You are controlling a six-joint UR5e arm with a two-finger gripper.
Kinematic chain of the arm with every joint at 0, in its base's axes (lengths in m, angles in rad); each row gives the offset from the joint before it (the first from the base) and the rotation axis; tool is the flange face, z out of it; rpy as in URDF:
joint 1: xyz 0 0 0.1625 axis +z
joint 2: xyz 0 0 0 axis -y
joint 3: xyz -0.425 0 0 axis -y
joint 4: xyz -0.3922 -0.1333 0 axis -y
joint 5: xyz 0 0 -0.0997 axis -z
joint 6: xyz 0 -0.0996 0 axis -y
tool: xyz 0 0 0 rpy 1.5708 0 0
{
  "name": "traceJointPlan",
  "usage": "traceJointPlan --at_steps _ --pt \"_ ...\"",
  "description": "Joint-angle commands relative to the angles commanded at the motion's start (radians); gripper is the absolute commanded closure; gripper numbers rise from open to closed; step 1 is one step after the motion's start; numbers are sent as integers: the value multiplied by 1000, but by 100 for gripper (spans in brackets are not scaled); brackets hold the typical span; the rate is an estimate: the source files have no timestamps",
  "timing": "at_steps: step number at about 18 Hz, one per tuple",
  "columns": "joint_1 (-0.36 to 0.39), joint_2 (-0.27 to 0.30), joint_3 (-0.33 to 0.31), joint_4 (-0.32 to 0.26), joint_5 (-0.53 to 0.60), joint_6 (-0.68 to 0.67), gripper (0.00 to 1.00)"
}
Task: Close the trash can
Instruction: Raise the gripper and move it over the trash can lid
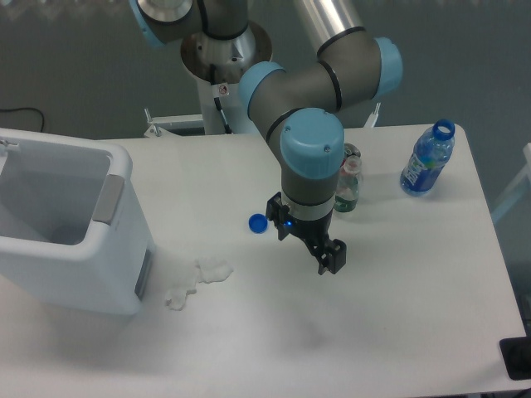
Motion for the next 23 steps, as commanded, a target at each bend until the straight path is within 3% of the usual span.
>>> traceJointPlan --at_steps 5,12,16,20,21,23 --pt "-2 5 2 -2 -2 -11 0" --pt "-31 9 -11 2 -23 -251 0" --pt "-52 84 -40 2 -81 -377 0" --pt "-81 199 -46 3 -208 -468 0" --pt "-87 228 -46 5 -244 -489 11" --pt "-110 267 -44 5 -303 -537 45"
